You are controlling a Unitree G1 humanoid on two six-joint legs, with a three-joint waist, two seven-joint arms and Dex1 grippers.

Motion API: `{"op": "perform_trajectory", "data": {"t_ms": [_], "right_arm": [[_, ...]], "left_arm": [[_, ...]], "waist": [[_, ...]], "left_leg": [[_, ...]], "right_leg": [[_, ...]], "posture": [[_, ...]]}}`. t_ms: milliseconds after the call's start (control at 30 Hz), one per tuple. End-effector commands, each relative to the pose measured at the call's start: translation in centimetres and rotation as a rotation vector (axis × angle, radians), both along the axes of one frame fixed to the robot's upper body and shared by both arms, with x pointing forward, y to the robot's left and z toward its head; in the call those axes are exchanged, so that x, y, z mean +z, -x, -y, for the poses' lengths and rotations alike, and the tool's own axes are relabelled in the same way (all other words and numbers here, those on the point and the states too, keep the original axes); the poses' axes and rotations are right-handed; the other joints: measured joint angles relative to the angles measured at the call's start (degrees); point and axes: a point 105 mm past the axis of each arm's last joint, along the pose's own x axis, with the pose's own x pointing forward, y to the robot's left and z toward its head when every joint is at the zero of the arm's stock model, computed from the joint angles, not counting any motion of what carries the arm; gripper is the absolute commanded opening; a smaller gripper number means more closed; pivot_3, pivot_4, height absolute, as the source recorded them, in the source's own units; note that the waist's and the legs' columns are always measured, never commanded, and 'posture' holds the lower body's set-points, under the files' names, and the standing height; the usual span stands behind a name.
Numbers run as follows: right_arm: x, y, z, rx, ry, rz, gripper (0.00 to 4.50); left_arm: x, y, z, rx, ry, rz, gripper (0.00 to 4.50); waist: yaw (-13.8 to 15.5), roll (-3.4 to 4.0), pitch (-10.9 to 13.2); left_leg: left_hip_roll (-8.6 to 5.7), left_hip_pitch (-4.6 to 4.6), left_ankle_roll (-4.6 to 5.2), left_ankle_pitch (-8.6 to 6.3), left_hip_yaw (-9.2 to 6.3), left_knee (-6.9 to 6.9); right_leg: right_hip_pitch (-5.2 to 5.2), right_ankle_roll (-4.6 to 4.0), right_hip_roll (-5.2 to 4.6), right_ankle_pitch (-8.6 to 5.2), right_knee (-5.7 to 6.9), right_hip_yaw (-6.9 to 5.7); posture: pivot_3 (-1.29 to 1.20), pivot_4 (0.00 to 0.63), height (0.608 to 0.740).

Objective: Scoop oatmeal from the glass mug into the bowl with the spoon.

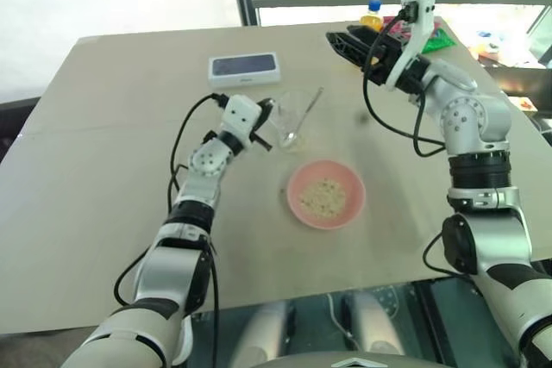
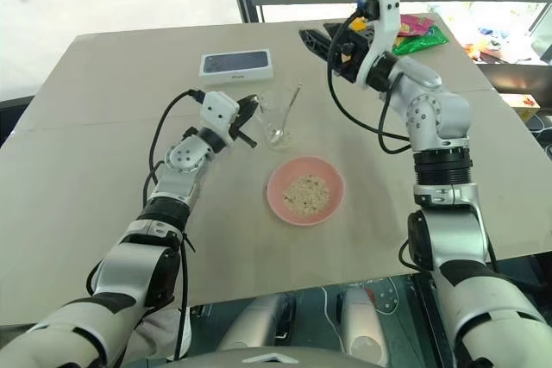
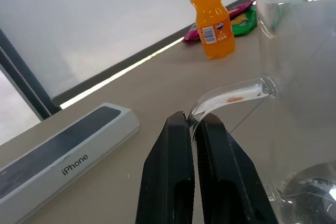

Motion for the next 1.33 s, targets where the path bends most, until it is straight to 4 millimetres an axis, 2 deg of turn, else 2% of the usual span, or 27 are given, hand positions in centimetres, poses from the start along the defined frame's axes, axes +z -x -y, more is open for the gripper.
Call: {"op": "perform_trajectory", "data": {"t_ms": [33, 67, 100, 167, 400, 533, 700, 800, 833, 867, 933, 967, 1067, 1133, 1233, 1333], "right_arm": [[2.4, 0.6, 0.4, 0.000, -0.040, 0.079, 3.28], [2.4, 0.6, 0.5, -0.001, -0.042, 0.078, 3.35], [2.4, 0.7, 0.5, -0.001, -0.044, 0.078, 3.35], [2.4, 0.7, 0.5, -0.002, -0.048, 0.077, 3.35], [2.3, 0.6, 0.9, -0.010, -0.054, 0.074, 3.35], [1.8, 1.0, 1.5, -0.014, -0.051, 0.065, 3.35], [-2.8, 2.1, 6.0, -0.090, 0.101, 0.053, 3.35], [-6.1, 3.7, 8.1, -0.091, 0.212, 0.018, 3.35], [-7.5, 4.7, 8.5, -0.067, 0.268, 0.010, 3.35], [-8.8, 5.6, 8.9, -0.056, 0.306, 0.000, 3.89], [-10.6, 6.9, 9.8, -0.066, 0.296, -0.047, 4.50], [-11.3, 7.2, 10.3, -0.082, 0.287, -0.062, 4.50], [-13.6, 8.4, 11.6, -0.090, 0.406, -0.041, 4.50], [-15.2, 9.1, 12.9, -0.111, 0.449, -0.020, 4.50], [-17.3, 10.2, 14.2, -0.070, 0.479, -0.053, 4.50], [-18.2, 10.7, 14.7, -0.035, 0.500, -0.066, 4.50]], "left_arm": [[0.6, 0.2, 0.1, -0.026, 0.025, 0.010, 0.02], [0.7, 0.2, 0.1, -0.025, 0.028, 0.010, 0.72], [0.7, 0.2, 0.0, -0.024, 0.029, 0.008, 0.91], [0.8, 0.2, -0.1, -0.022, 0.029, 0.006, 1.81], [1.3, 0.7, -0.9, -0.027, 0.024, 0.021, 1.81], [1.3, 1.7, -1.2, -0.045, 0.001, 0.019, 1.81], [0.5, 5.0, -3.1, -0.056, -0.004, -0.042, 1.81], [-0.6, 7.9, -5.0, -0.015, 0.011, -0.075, 1.81], [-1.7, 9.0, -5.6, -0.002, 0.004, -0.109, 1.81], [-2.7, 10.3, -6.1, 0.005, 0.006, -0.149, 2.09], [-3.9, 12.5, -7.1, 0.045, 0.025, -0.199, 2.73], [-4.3, 13.4, -7.6, 0.066, 0.036, -0.215, 3.24], [-5.3, 15.3, -8.7, 0.127, 0.085, -0.277, 4.46], [-6.4, 16.6, -9.4, 0.164, 0.100, -0.337, 4.46], [-7.4, 17.5, -9.6, 0.179, 0.074, -0.398, 4.46], [-7.7, 17.6, -9.6, 0.186, 0.042, -0.410, 4.46]], "waist": [[0.00, 0.00, 0.00], [0.00, 0.00, 0.00], [-0.02, 0.00, 0.00], [-0.03, 0.01, 0.00], [-0.15, 0.01, 0.00], [-0.16, 0.01, 0.01], [0.11, 0.02, -0.01], [-0.07, 0.06, -0.01], [-0.16, 0.12, 0.03], [-0.20, 0.15, 0.03], [-0.19, 0.18, 0.04], [-0.16, 0.17, 0.04], [0.29, 0.19, 0.04], [1.26, 0.33, 0.19], [1.58, 0.32, 0.19], [1.67, 0.32, 0.20]], "left_leg": [[0.00, 0.00, 0.00, 0.00, 0.00, 0.00], [0.00, 0.00, 0.00, 0.00, 0.00, 0.00], [0.00, 0.00, 0.00, 0.00, 0.00, 0.00], [0.00, 0.00, 0.00, 0.00, 0.00, 0.00], [0.00, 0.00, 0.00, 0.00, 0.00, -0.01], [0.01, 0.00, 0.00, 0.00, 0.01, -0.04], [0.01, 0.00, 0.00, 0.00, -0.01, -0.07], [0.03, -0.02, 0.02, -0.02, 0.01, -0.25], [0.06, 0.01, 0.03, -0.02, 0.03, -0.27], [0.07, -0.01, 0.03, -0.02, 0.13, -0.36], [0.22, 0.13, 0.06, -0.04, 0.31, -0.53], [0.30, 0.15, 0.24, -0.15, 0.32, -0.54], [0.43, 0.35, 0.27, -0.18, 0.31, -0.57], [0.42, 0.60, 0.28, -0.18, 0.34, -0.57], [0.55, 1.79, 0.32, -0.29, 0.33, -0.70], [0.56, 1.91, 0.37, -0.26, 0.31, -0.81]], "right_leg": [[0.00, 0.00, 0.00, 0.00, 0.00, 0.00], [0.00, 0.00, 0.00, 0.00, 0.00, 0.00], [0.00, 0.00, 0.00, 0.00, 0.00, 0.00], [0.00, 0.00, 0.00, 0.00, 0.00, 0.00], [-0.01, 0.00, 0.00, 0.00, 0.00, 0.01], [-0.03, 0.00, 0.00, 0.00, 0.00, 0.03], [0.00, 0.00, -0.02, 0.00, -0.08, 0.02], [0.02, 0.00, -0.02, 0.00, -0.37, 0.06], [0.03, 0.00, -0.03, 0.00, -0.41, 0.09], [-0.05, 0.00, -0.02, 0.00, -0.42, 0.19], [-0.07, -0.01, 0.00, 0.00, -0.40, 0.36], [-0.07, -0.09, 0.01, 0.05, -0.39, 0.37], [0.13, -0.16, 0.07, 0.09, -0.44, 0.30], [0.43, -0.16, 0.13, 0.09, -0.52, 0.26], [1.85, -0.04, 0.16, -0.15, -1.15, 0.05], [2.03, -0.10, 0.21, -0.20, -1.37, -0.04]], "posture": [[0.00, 0.150, 0.740], [0.00, 0.150, 0.740], [0.00, 0.150, 0.740], [0.00, 0.150, 0.740], [0.00, 0.150, 0.740], [0.00, 0.150, 0.740], [0.00, 0.150, 0.740], [0.00, 0.150, 0.740], [0.00, 0.150, 0.740], [0.00, 0.150, 0.740], [0.00, 0.150, 0.740], [0.00, 0.150, 0.740], [0.00, 0.150, 0.740], [0.00, 0.150, 0.740], [0.00, 0.150, 0.740], [0.00, 0.150, 0.740]]}}
